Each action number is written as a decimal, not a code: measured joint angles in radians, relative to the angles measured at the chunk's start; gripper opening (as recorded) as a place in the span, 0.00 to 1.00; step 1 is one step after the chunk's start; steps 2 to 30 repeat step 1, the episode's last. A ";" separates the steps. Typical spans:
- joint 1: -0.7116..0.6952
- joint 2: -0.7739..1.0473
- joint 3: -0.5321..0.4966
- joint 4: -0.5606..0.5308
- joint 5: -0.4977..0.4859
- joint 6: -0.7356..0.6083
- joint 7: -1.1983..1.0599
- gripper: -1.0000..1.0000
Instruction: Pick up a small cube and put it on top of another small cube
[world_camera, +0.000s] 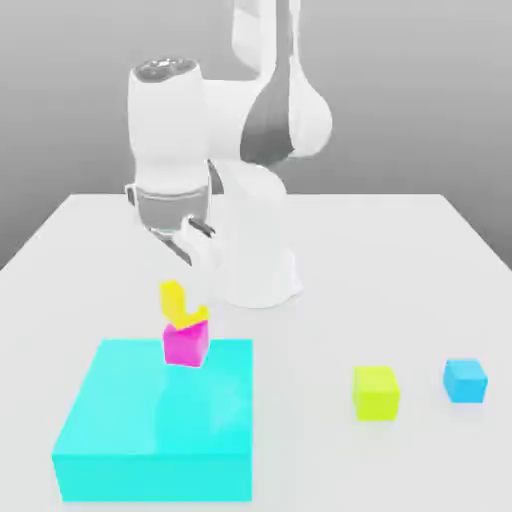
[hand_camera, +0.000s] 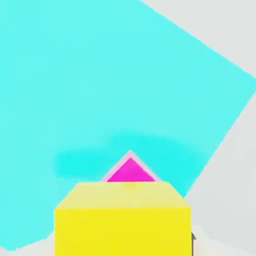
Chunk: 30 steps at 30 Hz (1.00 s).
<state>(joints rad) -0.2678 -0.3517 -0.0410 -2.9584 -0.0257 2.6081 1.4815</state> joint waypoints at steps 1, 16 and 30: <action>0.000 0.000 0.000 0.000 0.000 0.000 0.000 1.00; 0.000 0.000 0.000 0.000 0.000 0.000 0.000 1.00; 0.000 0.000 0.000 0.000 0.000 0.000 0.000 1.00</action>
